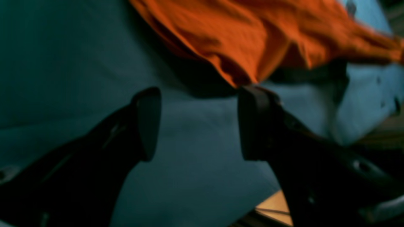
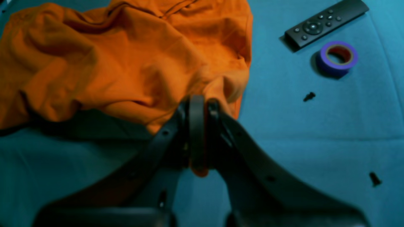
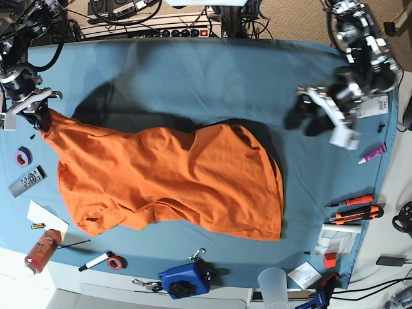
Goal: Layout the t-shirt on the table in an organized manner, then fold the t-shirt properly
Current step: 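Pull the shirt corner further with the right gripper to spread it, then grasp the opposite shirt edge with the left gripper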
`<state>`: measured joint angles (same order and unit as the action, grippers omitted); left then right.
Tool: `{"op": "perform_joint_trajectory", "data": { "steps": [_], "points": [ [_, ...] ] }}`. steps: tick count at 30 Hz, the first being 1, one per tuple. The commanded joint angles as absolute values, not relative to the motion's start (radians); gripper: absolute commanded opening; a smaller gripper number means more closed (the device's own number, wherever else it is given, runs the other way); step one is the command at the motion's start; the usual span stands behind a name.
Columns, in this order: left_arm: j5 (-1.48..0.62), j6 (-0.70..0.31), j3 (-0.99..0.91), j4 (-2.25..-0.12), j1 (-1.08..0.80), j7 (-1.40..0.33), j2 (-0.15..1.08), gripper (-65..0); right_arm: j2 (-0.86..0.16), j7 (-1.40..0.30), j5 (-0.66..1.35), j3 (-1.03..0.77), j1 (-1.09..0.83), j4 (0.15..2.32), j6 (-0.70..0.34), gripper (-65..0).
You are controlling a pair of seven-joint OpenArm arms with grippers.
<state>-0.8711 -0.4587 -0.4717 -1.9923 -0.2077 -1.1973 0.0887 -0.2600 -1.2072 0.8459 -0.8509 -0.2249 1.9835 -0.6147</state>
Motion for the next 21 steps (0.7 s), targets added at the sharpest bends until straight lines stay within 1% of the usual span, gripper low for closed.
{"op": "perform_joint_trajectory", "data": {
  "steps": [1, 4, 6, 11, 14, 21],
  "points": [
    [-0.864, -0.440, -0.435, -2.009, -0.202, -1.168, 0.094, -26.6, -0.277, -1.179, 0.852, -0.857, -0.221, 2.001, -0.616, -65.0],
    [-0.742, -0.366, -0.323, -2.006, -0.202, -1.096, 0.094, -26.6, -0.277, -1.179, 0.837, -0.857, -0.221, 2.001, -0.617, -65.0],
    [-0.698, -0.331, -0.264, -1.991, -0.201, -1.059, 0.094, -26.6, -0.277, -1.179, 0.837, -0.857, -0.221, 2.001, -0.616, -65.0],
    [-0.692, -0.333, -0.167, -1.923, -0.196, -1.010, 0.091, -26.6, -0.277, -1.179, 0.837, -0.857, -0.221, 2.001, -0.617, -65.0],
    [-0.680, -0.333, -0.160, -1.874, -0.180, -0.973, 0.054, -26.6, -0.277, -1.179, 0.837, -0.857, -0.221, 2.001, -0.617, -65.0],
    [-0.680, -0.332, -0.160, -1.752, -0.076, -0.968, -0.002, -26.6, -0.277, -1.179, 0.837, -0.857, -0.221, 2.001, -0.616, -65.0]
  ]
}}
